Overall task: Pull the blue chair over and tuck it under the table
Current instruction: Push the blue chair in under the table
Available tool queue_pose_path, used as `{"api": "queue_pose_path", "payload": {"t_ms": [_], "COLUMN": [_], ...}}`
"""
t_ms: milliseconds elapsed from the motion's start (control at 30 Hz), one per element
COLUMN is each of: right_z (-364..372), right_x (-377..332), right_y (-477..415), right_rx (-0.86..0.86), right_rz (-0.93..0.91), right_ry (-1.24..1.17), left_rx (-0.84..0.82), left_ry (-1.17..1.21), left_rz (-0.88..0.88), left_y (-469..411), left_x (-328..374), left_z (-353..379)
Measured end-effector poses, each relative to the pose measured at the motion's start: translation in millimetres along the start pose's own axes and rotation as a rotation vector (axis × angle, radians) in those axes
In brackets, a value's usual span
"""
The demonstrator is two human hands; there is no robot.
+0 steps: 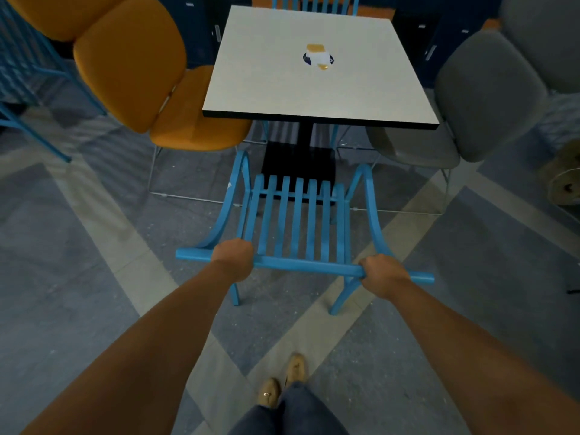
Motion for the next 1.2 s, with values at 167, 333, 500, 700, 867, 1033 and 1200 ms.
{"api": "queue_pose_path", "payload": {"t_ms": [167,333,500,700,867,1033,1200], "right_z": [-16.8,-33.0,-32.8,-27.3,-20.2,-32.3,-45.0], "right_x": [14.0,31.5,45.7,47.7,52.2,54.8,49.4], "right_y": [-27.1,-46.6,-53.0,-53.0,-49.8,-56.6,-70.0], "right_rx": [0.030,0.035,0.044,0.055,0.031,0.030,0.044], "right_rz": [-0.009,-0.013,-0.011,-0.025,-0.016,-0.001,0.010], "right_ry": [0.016,0.029,0.039,0.022,0.027,0.013,0.013], "left_rx": [-0.006,0.008,0.003,0.011,-0.001,0.016,0.016], "left_ry": [0.010,0.028,0.044,0.037,0.026,0.011,0.010], "left_rz": [-0.013,-0.007,-0.007,-0.040,-0.027,-0.018,-0.013], "left_y": [-23.7,-41.2,-42.9,-39.9,-40.5,-53.2,-68.7], "left_x": [6.5,16.7,32.3,32.9,36.3,35.9,26.5], "left_z": [-13.8,-27.8,-28.4,-27.7,-24.9,-38.4,-47.6]}}
Point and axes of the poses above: each hand's wrist, its own y-axis away from the middle knuckle, its own z-axis out of the palm, x = y × z, the point moved 8 cm from there along -y, towards the middle knuckle, and after that the axes turned 5 degrees about -y, right-handed, at the moved point
